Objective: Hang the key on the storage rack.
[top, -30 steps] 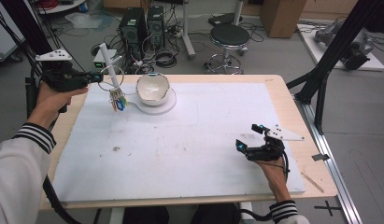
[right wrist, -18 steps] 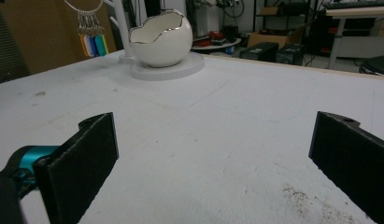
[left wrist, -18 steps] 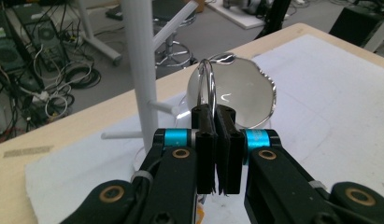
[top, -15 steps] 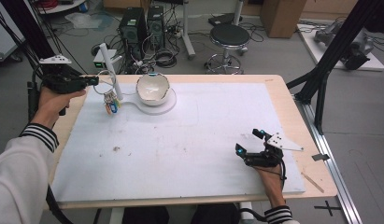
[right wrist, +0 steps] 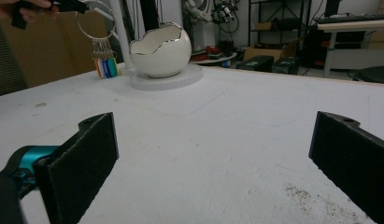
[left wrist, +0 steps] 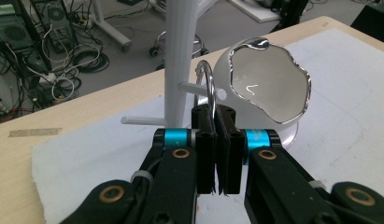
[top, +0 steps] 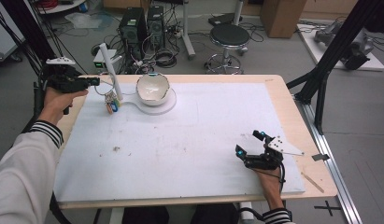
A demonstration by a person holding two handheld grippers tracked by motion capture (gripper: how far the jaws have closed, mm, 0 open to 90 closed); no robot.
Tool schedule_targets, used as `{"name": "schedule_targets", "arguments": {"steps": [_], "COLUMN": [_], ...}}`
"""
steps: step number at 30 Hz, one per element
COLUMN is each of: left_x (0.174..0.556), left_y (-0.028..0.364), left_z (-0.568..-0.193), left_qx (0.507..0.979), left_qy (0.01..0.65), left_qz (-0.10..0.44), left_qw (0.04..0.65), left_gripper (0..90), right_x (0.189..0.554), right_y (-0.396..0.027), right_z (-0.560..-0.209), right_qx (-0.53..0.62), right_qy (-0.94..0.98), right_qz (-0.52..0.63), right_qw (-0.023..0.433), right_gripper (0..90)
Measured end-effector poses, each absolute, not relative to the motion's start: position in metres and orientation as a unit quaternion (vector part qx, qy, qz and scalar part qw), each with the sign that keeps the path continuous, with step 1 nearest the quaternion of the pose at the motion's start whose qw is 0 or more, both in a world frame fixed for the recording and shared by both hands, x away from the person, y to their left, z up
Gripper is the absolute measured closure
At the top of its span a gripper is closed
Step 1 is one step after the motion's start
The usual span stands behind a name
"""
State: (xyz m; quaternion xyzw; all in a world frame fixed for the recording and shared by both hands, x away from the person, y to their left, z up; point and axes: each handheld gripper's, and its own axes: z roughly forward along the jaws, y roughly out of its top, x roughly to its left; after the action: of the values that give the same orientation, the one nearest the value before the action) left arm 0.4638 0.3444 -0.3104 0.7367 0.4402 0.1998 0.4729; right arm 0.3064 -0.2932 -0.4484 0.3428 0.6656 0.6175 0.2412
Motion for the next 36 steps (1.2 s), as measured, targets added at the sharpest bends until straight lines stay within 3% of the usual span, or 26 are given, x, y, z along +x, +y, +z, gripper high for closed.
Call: {"name": "schedule_targets", "arguments": {"steps": [15, 22, 33, 36], "left_x": [0.473, 0.470, 0.440, 0.426], "left_y": [0.342, 0.343, 0.343, 0.336], "left_z": [-0.322, -0.320, -0.310, -0.307], "left_qx": [0.725, 0.714, 0.710, 0.719], "left_qy": [0.464, 0.463, 0.431, 0.405], "left_qz": [0.185, 0.199, 0.236, 0.252], "left_qw": [0.474, 0.486, 0.505, 0.505], "left_gripper": [84.5, 69.6, 37.5, 20.3], "right_x": [0.306, 0.306, 0.305, 0.307], "right_y": [-0.294, -0.294, -0.293, -0.295], "right_z": [-0.449, -0.449, -0.449, -0.449], "right_qx": [0.347, 0.347, 0.345, 0.346], "right_qy": [0.664, 0.663, 0.663, 0.660], "right_qz": [0.619, 0.619, 0.620, 0.623], "right_qw": [0.235, 0.236, 0.240, 0.239], "right_gripper": [0.9, 0.8, 0.9, 0.8]}}
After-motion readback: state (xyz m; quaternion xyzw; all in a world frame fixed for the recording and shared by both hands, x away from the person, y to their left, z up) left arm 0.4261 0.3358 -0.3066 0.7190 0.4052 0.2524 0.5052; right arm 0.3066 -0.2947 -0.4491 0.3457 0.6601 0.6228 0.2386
